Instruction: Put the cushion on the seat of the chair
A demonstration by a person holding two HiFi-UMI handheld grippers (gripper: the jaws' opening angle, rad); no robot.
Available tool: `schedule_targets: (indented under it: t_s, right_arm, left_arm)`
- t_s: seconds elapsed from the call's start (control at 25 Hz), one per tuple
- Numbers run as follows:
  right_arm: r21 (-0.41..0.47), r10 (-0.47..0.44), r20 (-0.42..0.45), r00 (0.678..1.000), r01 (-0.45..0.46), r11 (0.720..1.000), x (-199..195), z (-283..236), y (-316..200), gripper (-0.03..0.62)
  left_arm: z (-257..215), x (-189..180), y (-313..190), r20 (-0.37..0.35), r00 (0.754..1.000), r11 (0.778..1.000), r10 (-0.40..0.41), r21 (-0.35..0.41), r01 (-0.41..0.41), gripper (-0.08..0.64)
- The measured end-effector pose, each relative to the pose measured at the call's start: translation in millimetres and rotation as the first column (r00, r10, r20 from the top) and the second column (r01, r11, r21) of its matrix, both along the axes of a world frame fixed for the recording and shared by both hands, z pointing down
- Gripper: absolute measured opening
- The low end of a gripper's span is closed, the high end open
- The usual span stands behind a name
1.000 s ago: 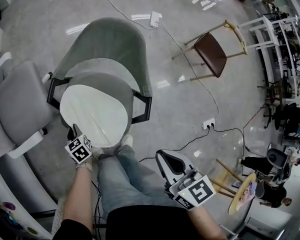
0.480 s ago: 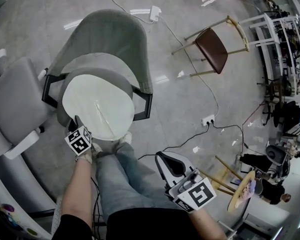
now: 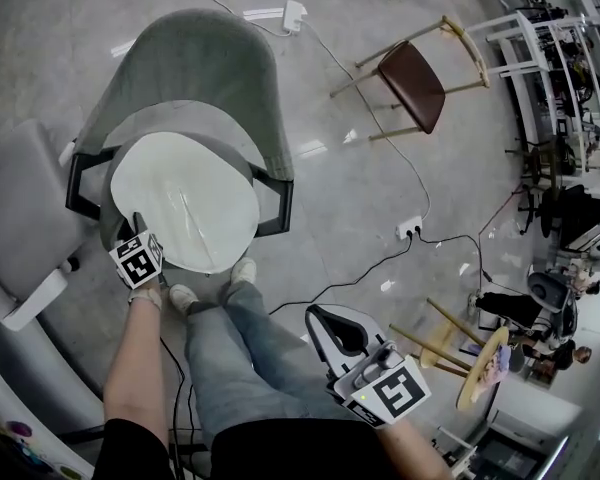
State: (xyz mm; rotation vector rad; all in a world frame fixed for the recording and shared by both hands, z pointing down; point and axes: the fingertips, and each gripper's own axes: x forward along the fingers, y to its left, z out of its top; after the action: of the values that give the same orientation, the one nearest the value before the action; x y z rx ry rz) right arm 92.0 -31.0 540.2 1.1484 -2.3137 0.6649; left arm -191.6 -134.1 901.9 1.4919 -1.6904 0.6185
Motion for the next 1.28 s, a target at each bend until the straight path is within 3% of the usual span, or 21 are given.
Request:
schedule_targets:
  t_s: [0.44, 0.6, 0.8, 1.12, 1.28]
  right_arm:
    - [-0.016, 0.005, 0.003, 1.0, -0.005, 1.0, -14, 6, 7, 0.011]
    - [-0.011, 0.009, 0.004, 1.0, -0.009, 1.0, -17, 3, 8, 0.011]
    - [-0.001, 0.009, 0.016, 1.0, -0.009, 1.0, -24, -1, 8, 0.011]
    - [0.023, -0.007, 0.041, 0.999, 0.006, 1.0, -43, -16, 8, 0.011]
    - [0.043, -0.004, 0.062, 0.998, 0.001, 0.999, -51, -27, 1, 0.011]
  left_arm:
    - [22, -3, 14, -0.036, 0.98, 0.976, 0.195, -0.093, -0.198, 0.234]
    - [22, -3, 22, -0.032, 0.974, 0.966, 0.226, -0.122, -0.228, 0.273]
    - [6, -2, 24, 0.009, 0.955, 0.951, 0.295, -0.1, -0.293, 0.282]
    - [-42, 3, 31, -0.061, 0.944, 0.945, 0.324, -0.036, -0.326, 0.279]
    - [-77, 6, 34, -0.05, 0.934, 0.935, 0.355, 0.018, -0.354, 0.228]
